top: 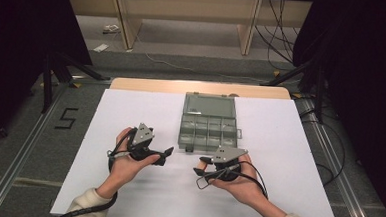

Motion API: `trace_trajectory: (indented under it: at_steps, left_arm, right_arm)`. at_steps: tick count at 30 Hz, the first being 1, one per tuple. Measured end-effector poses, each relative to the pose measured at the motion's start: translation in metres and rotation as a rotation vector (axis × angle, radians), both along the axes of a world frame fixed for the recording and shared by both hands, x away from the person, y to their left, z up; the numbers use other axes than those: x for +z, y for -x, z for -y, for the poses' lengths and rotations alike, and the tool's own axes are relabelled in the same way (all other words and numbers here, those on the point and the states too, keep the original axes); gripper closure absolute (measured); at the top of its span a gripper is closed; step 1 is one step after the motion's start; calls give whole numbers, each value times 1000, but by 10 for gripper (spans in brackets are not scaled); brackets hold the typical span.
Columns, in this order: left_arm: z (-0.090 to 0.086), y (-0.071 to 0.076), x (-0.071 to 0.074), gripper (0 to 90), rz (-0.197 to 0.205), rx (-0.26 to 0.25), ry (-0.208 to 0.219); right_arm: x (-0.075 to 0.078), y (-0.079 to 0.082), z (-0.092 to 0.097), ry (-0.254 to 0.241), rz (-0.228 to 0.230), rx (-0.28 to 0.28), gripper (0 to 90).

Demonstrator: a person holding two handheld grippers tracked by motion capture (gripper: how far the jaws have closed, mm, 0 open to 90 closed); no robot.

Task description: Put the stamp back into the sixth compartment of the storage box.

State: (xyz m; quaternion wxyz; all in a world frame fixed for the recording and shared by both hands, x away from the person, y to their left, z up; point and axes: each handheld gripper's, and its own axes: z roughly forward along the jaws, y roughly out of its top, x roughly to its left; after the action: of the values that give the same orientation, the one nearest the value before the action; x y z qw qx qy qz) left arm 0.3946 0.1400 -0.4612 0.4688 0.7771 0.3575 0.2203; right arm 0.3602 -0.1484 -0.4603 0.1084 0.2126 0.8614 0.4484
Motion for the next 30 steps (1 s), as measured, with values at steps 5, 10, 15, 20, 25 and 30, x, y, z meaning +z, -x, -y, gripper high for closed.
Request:
trace_trajectory:
  at_steps: [5,10,15,20,25,30]
  left_arm:
    - [1,0,0,0,-3,-1,3]
    - [1,0,1,0,1,0,3]
    - [1,0,0,0,-2,-1,3]
    - [1,0,0,0,-1,-1,2]
    - [1,0,0,0,-1,-2,2]
    - [1,0,0,0,-1,-2,3]
  right_arm:
    - [1,-3,0,-9,-1,-9,561]
    - [2,-6,1,-13,5,-20,561]
    - [5,-9,2,-16,9,-29,561]
    - [6,-12,2,-19,15,-37,561]
    - [7,-15,3,-22,19,-45,561]
    - [10,-18,4,-25,22,-56,561]
